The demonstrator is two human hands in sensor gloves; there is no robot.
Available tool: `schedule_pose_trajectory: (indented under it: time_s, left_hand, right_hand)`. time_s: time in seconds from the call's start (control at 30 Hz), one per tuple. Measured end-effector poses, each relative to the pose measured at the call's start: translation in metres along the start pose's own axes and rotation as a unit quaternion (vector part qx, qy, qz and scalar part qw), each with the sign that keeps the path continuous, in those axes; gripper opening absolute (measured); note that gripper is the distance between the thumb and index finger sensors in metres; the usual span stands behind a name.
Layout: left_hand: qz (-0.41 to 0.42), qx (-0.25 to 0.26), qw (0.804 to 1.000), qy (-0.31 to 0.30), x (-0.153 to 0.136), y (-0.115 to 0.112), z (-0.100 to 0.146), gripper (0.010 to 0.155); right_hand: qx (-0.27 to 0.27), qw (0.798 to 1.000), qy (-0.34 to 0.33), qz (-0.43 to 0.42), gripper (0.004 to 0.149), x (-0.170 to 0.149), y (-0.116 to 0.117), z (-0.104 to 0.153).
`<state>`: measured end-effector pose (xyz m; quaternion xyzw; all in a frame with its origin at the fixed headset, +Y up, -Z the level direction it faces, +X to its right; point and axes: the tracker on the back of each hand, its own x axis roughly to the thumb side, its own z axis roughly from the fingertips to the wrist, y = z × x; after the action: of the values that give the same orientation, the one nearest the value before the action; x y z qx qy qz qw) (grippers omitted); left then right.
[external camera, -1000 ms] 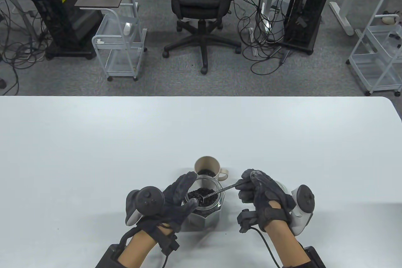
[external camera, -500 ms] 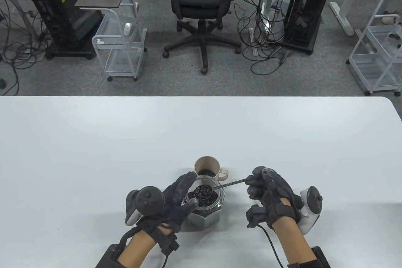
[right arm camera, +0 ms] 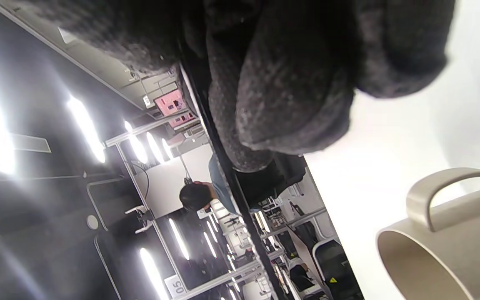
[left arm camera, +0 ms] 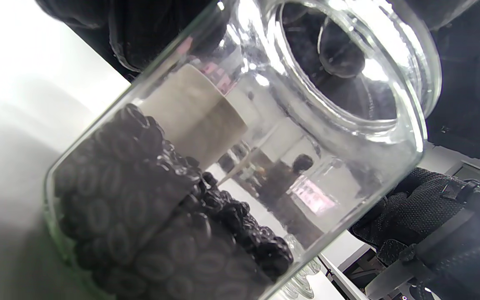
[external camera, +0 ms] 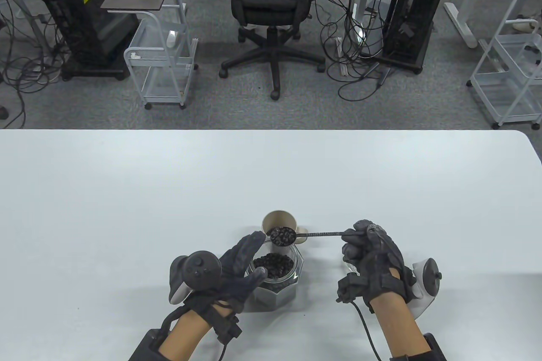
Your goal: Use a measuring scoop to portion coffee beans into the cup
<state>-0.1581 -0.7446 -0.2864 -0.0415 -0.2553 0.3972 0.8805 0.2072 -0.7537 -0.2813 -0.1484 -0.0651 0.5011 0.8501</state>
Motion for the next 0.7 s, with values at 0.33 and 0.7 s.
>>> schedule_pose_trajectory:
  time_s: [0.33, 0.7]
  left_hand:
    - [-0.001, -0.001, 1.000, 0.000, 0.000, 0.000, 0.000, 0.084]
    - [0.000, -0.001, 1.000, 0.001, 0.000, 0.000, 0.000, 0.083]
  right_hand:
    - [-0.020, 0.999, -0.027, -0.014, 0.043, 0.000, -0.001, 0.000]
    - [-0.010, 0.999, -0.022, 0.027, 0.045, -0.011, 0.005, -0.004]
